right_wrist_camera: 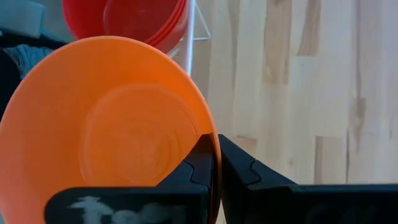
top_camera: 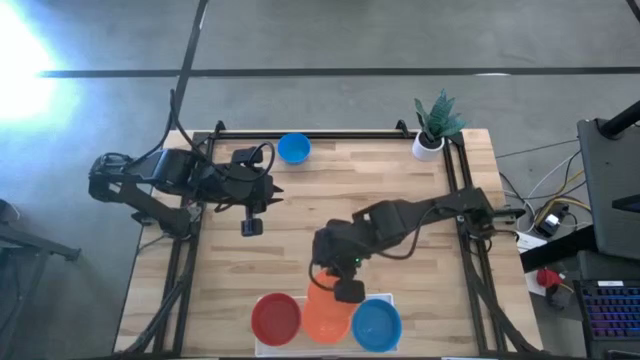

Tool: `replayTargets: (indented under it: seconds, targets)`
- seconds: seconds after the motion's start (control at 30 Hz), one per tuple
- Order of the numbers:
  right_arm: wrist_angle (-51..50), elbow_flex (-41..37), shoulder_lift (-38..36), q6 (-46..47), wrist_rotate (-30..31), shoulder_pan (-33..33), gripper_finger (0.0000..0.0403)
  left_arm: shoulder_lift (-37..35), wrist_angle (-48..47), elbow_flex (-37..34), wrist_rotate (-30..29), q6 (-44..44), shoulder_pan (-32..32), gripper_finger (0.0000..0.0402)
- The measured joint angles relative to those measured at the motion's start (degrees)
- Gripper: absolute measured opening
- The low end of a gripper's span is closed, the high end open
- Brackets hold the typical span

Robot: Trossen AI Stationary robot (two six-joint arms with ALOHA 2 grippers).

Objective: Pick & Place Mini bowls
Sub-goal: Stack the orange bowl on top of the other orange bowl on the shelf

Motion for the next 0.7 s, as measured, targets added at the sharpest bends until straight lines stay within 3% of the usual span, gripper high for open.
replayTargets:
  seconds: [0.7]
  targets:
    - [6.2,-3.4,0.3,0.1,0.1,2.7,0.0008,0.0,-0.1,0.0,0.0,0.1,0.0,0.0080]
